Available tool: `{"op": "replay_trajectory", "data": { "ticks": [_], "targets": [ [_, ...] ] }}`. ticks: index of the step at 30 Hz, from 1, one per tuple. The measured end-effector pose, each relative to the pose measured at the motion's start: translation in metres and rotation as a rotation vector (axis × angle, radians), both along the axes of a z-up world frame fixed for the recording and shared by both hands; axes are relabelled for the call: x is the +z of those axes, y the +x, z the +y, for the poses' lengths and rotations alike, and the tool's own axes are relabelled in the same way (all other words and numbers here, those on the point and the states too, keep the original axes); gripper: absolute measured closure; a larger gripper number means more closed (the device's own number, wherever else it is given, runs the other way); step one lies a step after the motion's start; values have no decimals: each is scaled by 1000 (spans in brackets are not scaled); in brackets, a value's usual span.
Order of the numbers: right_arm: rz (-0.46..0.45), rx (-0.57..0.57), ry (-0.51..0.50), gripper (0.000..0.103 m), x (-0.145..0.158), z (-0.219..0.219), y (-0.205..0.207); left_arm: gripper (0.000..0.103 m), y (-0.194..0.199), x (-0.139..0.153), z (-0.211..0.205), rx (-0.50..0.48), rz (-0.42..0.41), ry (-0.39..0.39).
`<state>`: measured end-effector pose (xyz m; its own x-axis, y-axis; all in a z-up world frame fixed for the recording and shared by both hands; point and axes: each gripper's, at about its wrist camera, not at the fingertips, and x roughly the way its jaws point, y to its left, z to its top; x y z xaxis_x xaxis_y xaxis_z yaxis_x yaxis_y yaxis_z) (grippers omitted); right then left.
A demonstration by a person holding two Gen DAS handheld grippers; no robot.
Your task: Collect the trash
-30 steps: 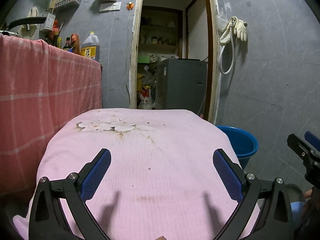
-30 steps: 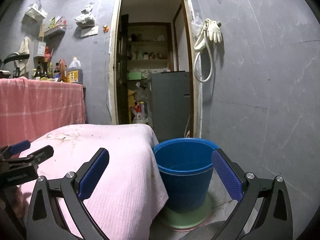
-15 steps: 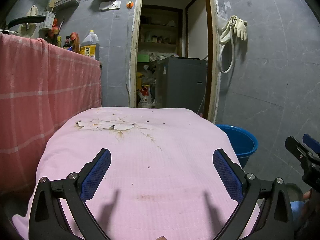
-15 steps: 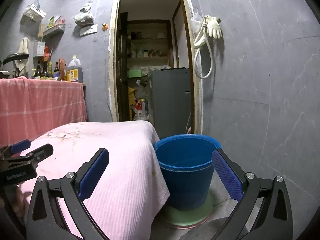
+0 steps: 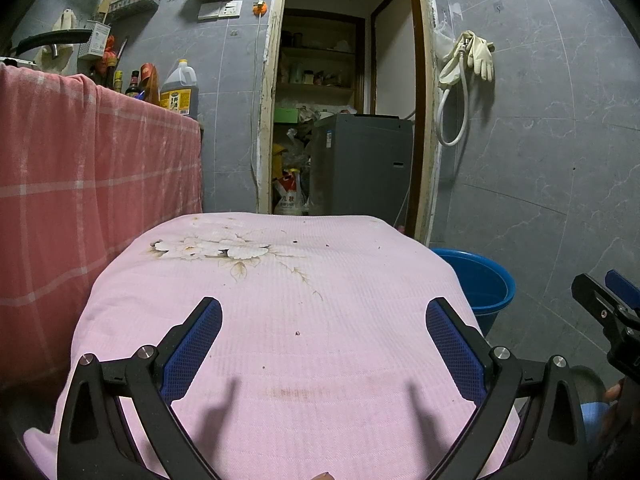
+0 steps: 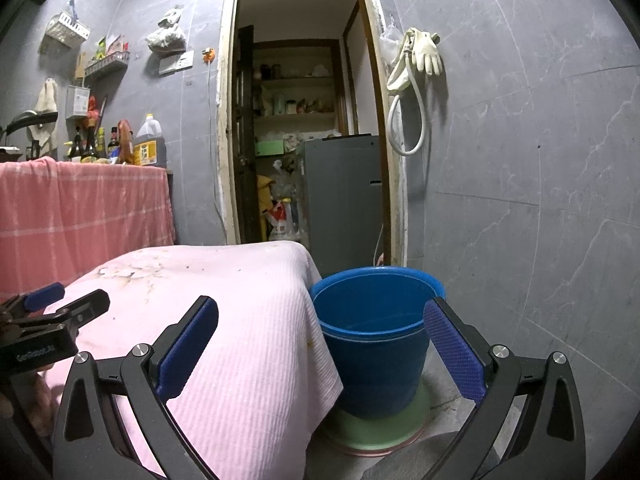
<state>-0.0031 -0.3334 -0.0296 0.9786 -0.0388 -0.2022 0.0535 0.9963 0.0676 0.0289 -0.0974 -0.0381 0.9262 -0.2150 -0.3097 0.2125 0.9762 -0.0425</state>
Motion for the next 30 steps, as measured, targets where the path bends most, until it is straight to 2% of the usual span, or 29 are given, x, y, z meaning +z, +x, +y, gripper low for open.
{"op": "replay_trajectory", "data": {
  "ticks": [30],
  "targets": [
    [2, 0, 1, 0, 1, 2, -1, 3, 0, 0, 0, 0, 2, -1]
  ]
}}
